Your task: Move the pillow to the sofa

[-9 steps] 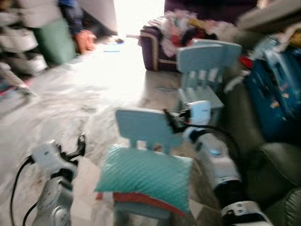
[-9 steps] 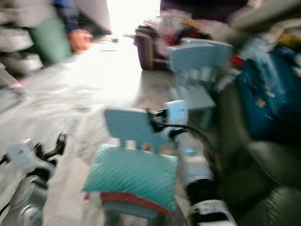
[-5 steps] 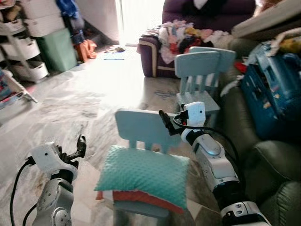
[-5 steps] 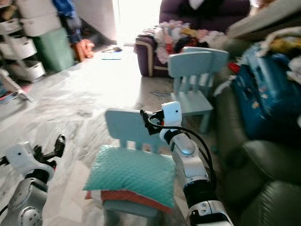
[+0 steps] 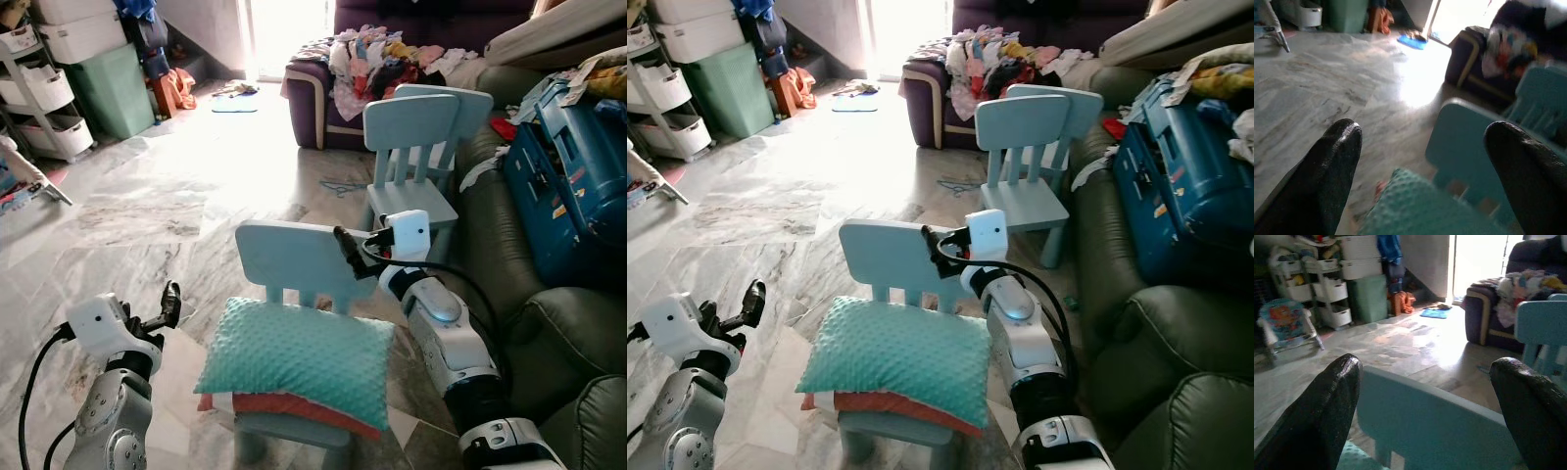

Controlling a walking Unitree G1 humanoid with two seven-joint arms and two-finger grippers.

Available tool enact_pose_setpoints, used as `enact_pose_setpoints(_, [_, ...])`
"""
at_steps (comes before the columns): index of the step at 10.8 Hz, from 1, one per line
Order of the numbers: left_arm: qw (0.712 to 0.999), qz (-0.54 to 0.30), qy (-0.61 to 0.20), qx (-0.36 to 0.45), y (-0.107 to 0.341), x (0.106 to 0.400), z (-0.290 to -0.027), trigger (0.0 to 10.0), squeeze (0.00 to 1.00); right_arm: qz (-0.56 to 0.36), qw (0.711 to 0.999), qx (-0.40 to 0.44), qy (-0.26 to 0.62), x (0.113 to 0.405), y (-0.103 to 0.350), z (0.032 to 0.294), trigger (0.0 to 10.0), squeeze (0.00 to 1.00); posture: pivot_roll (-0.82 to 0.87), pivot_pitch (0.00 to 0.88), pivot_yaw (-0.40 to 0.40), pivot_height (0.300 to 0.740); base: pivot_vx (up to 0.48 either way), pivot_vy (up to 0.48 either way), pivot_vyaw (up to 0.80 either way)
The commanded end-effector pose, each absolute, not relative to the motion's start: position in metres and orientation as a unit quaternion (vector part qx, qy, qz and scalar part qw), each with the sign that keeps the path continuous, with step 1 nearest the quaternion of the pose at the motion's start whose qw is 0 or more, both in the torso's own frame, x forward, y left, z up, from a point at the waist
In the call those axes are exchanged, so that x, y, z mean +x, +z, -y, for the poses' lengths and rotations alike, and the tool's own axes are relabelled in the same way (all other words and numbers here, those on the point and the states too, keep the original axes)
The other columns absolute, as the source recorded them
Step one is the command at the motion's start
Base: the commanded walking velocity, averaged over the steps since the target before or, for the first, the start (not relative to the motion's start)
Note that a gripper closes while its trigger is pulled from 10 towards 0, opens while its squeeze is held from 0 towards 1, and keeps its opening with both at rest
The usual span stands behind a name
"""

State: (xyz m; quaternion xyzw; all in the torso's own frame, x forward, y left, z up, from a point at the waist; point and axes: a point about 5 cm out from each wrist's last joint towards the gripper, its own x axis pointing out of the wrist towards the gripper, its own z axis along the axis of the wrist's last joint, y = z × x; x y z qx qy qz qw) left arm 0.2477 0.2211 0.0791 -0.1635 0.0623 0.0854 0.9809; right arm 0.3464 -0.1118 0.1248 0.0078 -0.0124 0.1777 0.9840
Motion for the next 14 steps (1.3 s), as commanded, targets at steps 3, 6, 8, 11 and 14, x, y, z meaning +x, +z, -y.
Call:
enact_pose_setpoints(3, [0.987, -0.123, 0.065, -0.08, 0.063, 0.241, -0.217, 10.0, 0.0, -0.05, 0.997, -0.021, 0.063, 0.334, 0.094, 0.17, 10.0, 0.0, -0.11, 0.0, 0.037, 0.74, 0.0, 0.0, 0.0])
enact_pose_setpoints(6, [0.986, -0.148, 0.044, -0.063, 0.057, 0.222, -0.205, 10.0, 0.0, -0.053, 0.997, -0.051, 0.039, 0.3, 0.089, 0.198, 10.0, 0.0, -0.15, 0.0, 0.052, 0.74, 0.0, 0.0, 0.0])
enact_pose_setpoints(8, [0.985, -0.159, 0.047, -0.044, 0.058, 0.213, -0.204, 10.0, 0.0, -0.057, 0.996, -0.061, 0.038, 0.284, 0.09, 0.208, 10.0, 0.0, -0.17, 0.0, 0.057, 0.74, 0.0, 0.0, 0.0])
enact_pose_setpoints(11, [0.988, -0.141, 0.044, -0.05, 0.062, 0.196, -0.215, 10.0, 0.0, -0.067, 0.996, -0.05, 0.035, 0.279, 0.093, 0.207, 10.0, 0.0, -0.14, 0.0, 0.041, 0.74, 0.0, 0.0, 0.0])
enact_pose_setpoints(14, [0.992, -0.112, -0.033, -0.041, 0.071, 0.212, -0.201, 10.0, 0.0, -0.064, 0.995, -0.036, 0.063, 0.284, 0.097, 0.189, 10.0, 0.0, -0.13, 0.0, 0.034, 0.74, 0.0, 0.0, 0.0])
